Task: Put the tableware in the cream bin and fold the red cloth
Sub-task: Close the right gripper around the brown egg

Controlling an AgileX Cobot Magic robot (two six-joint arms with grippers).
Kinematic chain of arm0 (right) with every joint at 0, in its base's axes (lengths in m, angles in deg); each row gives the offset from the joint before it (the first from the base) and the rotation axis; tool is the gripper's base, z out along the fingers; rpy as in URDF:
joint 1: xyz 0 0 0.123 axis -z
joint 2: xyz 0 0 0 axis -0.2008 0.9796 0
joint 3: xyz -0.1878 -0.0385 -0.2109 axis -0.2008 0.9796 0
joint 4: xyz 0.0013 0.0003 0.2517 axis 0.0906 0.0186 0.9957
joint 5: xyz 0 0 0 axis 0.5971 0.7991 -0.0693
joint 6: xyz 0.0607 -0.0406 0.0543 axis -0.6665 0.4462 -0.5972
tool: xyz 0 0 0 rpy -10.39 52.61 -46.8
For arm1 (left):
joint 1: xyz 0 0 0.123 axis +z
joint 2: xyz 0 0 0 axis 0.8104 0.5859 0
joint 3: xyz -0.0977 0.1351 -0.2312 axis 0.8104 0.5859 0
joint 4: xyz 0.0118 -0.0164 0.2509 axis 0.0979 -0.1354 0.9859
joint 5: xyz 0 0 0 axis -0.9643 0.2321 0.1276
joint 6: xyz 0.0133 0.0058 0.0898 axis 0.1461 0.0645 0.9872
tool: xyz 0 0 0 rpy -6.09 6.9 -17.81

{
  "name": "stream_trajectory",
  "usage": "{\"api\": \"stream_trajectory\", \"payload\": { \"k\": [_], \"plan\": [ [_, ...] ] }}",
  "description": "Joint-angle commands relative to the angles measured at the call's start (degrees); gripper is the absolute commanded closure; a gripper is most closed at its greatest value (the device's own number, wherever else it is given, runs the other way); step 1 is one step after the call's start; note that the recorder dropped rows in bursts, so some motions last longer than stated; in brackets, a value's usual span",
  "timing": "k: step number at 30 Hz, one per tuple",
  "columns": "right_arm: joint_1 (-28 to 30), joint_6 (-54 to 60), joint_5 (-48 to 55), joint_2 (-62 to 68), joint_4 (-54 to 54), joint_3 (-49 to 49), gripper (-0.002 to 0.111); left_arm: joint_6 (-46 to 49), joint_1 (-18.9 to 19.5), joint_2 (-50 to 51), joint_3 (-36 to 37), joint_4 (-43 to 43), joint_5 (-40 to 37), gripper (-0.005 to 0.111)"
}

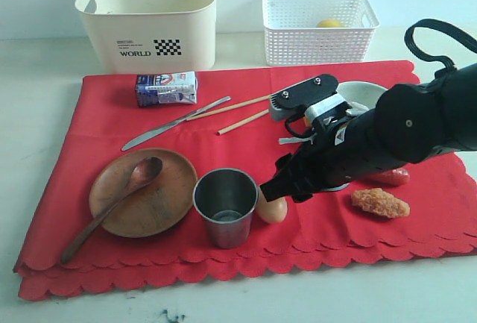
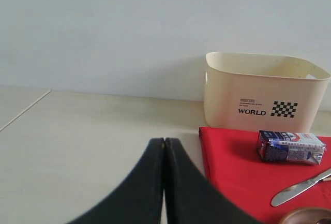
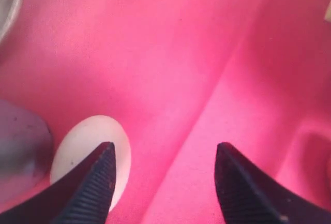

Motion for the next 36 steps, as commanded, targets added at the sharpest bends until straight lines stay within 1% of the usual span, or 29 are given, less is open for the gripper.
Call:
{"api": "stream_trajectory", "payload": {
  "k": [1, 15, 23, 32, 36],
  "plan": [
    [0.30, -0.09, -0.80, 0.08, -0.18, 0.11, 0.053, 0.01, -0.39, -0.38, 0.13, 0.02, 0.18, 0.104],
    [0.30, -0.63, -0.51, -0.92, 0.23, 0.11, 0.053, 0.01, -0.39, -0.38, 0.13, 0.02, 0.18, 0.104],
    [0.30, -0.63, 4.64, -5.14, 0.23, 0.11, 0.053, 0.01, -0.39, -0.38, 0.13, 0.02, 0.18, 0.104],
    [0.20, -0.63, 4.97, -2.61, 1.85, 0.22, 0.053, 0.01, -0.39, -0.38, 0.13, 0.02, 0.18, 0.104],
    [0.20, -0.63, 4.87, -2.58, 4.88, 0.22, 0.053, 0.01, -0.39, -0.38, 0.13, 0.02, 0.18, 0.104]
  ]
}}
